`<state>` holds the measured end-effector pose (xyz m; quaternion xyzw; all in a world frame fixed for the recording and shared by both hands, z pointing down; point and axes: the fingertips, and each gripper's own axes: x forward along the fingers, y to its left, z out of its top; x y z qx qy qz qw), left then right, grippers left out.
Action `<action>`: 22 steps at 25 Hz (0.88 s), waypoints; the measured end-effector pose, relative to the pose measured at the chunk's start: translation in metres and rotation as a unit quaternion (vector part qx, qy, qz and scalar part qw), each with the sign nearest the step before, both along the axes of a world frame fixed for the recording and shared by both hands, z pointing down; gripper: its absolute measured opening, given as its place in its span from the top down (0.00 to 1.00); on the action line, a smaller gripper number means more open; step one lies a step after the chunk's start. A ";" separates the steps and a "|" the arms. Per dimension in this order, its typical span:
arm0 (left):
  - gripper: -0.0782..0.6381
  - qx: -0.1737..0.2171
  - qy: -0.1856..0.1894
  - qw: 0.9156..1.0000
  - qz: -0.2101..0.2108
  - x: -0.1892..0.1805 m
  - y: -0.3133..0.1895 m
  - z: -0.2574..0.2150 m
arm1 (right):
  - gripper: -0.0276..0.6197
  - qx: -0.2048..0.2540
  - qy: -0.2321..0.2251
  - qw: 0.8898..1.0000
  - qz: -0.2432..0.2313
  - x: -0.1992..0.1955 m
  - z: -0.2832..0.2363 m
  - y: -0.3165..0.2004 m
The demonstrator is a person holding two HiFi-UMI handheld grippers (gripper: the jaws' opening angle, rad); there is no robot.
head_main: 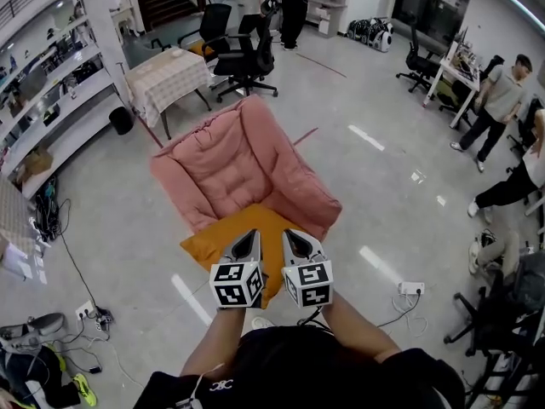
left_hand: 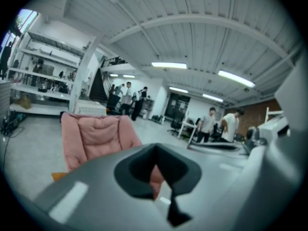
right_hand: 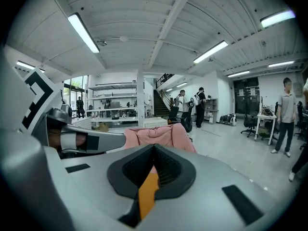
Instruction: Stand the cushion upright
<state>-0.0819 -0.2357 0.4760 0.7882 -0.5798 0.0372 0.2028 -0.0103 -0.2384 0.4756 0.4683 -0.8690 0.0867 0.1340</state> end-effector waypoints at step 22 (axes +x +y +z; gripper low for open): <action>0.89 -0.045 0.018 0.988 -0.146 -0.068 -0.004 0.041 | 0.96 -0.054 0.027 0.989 -0.132 -0.056 0.054 -0.040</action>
